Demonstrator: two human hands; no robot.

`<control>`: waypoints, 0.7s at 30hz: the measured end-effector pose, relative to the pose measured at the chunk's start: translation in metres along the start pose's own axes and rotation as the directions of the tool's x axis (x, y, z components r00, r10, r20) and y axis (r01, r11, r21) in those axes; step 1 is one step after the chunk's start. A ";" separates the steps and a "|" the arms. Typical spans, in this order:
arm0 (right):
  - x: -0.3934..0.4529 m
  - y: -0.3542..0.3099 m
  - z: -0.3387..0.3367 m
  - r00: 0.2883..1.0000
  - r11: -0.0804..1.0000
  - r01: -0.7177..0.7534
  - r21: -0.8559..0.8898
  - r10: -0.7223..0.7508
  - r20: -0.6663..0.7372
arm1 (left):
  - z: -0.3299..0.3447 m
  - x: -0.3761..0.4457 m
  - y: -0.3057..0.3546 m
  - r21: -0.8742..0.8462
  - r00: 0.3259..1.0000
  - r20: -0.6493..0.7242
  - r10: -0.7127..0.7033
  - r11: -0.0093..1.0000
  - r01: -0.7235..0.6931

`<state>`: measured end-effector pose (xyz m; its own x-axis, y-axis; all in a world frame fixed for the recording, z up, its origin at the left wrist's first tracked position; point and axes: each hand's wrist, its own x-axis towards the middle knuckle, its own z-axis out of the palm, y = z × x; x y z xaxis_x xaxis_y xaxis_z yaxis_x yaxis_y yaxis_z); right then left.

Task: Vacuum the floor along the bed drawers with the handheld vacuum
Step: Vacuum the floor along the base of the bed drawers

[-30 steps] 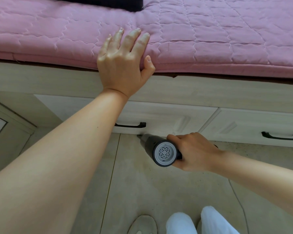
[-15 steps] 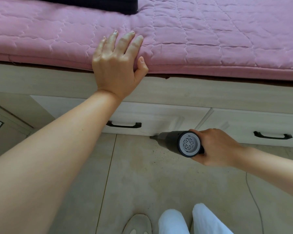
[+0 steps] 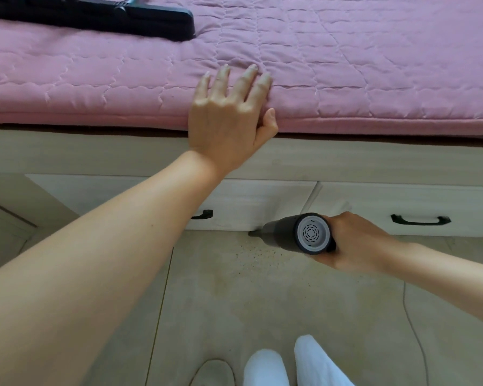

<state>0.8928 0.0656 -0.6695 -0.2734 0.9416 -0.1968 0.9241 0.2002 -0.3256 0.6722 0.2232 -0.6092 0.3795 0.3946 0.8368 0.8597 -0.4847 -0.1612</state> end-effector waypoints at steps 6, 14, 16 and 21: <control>0.004 0.003 -0.007 0.992 0.979 -0.124 0.158 0.128 -0.012 | 0.009 -0.005 0.008 0.049 0.998 -0.056 0.009 0.999 -0.006; 0.009 -0.001 -0.002 0.985 0.958 -0.120 0.259 0.148 -0.091 | 0.013 -0.011 0.004 0.095 0.994 -0.086 0.063 0.994 -0.054; 0.010 -0.003 -0.001 0.984 0.958 -0.124 0.259 0.153 -0.094 | 0.013 -0.012 0.002 0.111 0.992 -0.086 0.089 0.991 -0.079; 0.014 -0.006 0.002 0.986 0.959 -0.124 0.254 0.148 -0.079 | 0.015 -0.011 0.003 0.121 0.991 -0.106 0.083 0.990 -0.070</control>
<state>0.8832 0.0769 -0.6719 -0.1112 0.9793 -0.1693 0.8523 0.0064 -0.5230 0.6752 0.2290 -0.6269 0.4115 0.2683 0.8710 0.8659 -0.4134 -0.2817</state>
